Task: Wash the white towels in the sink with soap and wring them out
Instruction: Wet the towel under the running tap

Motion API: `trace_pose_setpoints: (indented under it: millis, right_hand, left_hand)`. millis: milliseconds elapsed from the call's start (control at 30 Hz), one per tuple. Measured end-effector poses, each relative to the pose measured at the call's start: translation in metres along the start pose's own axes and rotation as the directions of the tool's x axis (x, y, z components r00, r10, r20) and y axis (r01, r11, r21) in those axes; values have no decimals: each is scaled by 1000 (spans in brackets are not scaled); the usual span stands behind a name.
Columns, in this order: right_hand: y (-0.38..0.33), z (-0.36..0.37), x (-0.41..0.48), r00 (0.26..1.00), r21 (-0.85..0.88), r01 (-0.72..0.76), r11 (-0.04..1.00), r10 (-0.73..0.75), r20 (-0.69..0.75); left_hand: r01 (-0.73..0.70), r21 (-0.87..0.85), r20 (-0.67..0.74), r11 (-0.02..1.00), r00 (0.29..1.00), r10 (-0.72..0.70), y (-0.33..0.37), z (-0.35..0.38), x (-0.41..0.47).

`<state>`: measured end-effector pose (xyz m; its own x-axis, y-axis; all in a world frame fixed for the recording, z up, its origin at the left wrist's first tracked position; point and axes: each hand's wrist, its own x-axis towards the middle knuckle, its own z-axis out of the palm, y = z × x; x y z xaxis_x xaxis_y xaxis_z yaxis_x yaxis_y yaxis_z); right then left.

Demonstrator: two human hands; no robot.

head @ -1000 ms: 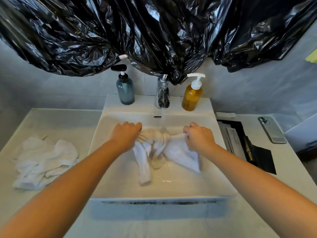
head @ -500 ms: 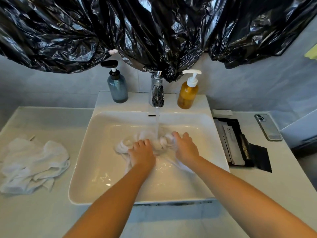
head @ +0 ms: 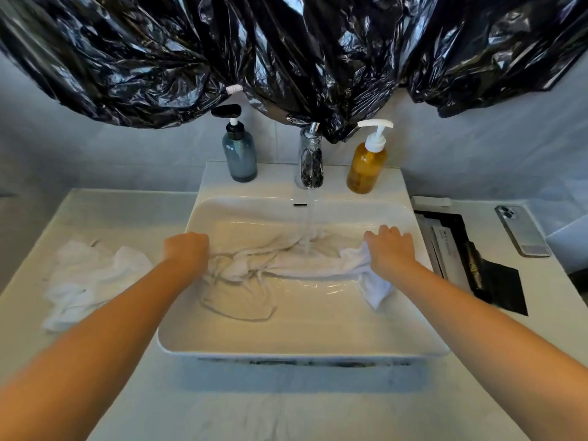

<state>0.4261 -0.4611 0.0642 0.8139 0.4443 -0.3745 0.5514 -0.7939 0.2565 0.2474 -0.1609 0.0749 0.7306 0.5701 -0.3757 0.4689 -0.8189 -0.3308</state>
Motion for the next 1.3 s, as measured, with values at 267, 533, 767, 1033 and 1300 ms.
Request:
trace_pose_setpoints:
  millis: [267,533,767,1033,1300]
  right_hand:
    - [-70,18,15,959,219,262,940,-280,53]
    - [-70,24,44,972,237,180,954,-210,105]
    - [-61,3,38,962,310,240,920,-181,-207]
    - [-53,-45,9,947,826,321,464,-183,-265]
    - [-29,-91,-25,927,411,374,832,-315,-204]
  left_hand:
    - [-337,-142,18,931,939,343,119,5,8]
    - [-398,-124,-59,909,917,394,141,5,50]
    - [-547,-366,-327,753,833,446,106,-19,38]
    - [-485,-678,-223,552,852,474,107,-60,9]
    - [-611,-638,-425,470,787,447,65,-120,-22]
